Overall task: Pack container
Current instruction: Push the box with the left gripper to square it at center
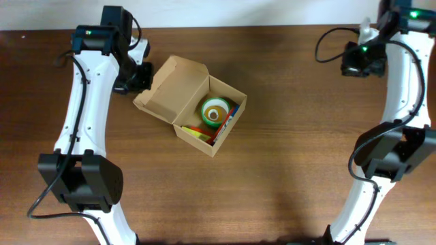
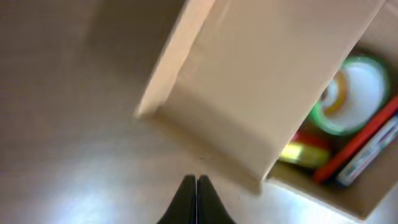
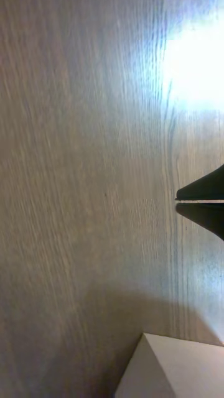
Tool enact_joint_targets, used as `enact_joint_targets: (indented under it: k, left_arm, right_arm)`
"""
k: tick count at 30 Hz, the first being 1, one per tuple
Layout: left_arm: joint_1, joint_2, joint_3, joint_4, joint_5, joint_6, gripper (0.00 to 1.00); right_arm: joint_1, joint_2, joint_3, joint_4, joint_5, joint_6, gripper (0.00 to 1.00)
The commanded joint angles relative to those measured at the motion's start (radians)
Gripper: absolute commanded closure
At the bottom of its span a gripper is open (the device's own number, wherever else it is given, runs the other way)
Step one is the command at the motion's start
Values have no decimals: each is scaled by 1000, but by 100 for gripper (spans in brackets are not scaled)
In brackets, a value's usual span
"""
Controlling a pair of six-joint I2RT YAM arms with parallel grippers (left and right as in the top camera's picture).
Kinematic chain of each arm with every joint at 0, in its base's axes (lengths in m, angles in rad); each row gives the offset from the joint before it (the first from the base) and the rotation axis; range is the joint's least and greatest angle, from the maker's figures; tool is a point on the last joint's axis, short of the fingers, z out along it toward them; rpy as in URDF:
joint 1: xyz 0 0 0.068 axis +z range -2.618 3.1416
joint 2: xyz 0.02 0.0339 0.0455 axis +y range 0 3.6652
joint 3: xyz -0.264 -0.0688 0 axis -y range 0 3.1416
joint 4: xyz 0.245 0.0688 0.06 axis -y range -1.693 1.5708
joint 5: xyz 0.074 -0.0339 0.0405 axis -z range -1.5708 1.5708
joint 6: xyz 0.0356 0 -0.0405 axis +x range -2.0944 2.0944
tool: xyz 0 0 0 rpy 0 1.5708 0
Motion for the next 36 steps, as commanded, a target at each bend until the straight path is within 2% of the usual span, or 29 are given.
enact_joint_targets:
  k: [1, 4, 7, 11, 15, 25, 36]
  left_arm:
    - [-1, -8, -9, -24, -39, 49, 98]
    - [2, -50, -160, 32, -39, 61, 98]
    - [5, -167, -514, 203, -50, 71, 98]
    - [2, -169, -661, 356, -19, 71, 98]
    - [2, -162, -673, 491, -19, 63, 95]
    - [-12, 2, -669, 734, -11, 12, 94]
    - [-14, 7, -548, 808, 42, -51, 88]
  right_arm:
    - [23, -8, -11, 5, 2, -16, 96]
    - [11, -9, -11, -17, 2, -16, 96]
    - [-3, -9, -11, -24, -2, -16, 96]
    - [-2, -9, -11, -9, -6, -16, 96]
    - [0, -9, -11, -5, -6, -16, 96]
    - [0, -9, -11, 7, -6, -16, 96]
    - [34, -9, -11, 27, -6, -16, 96]
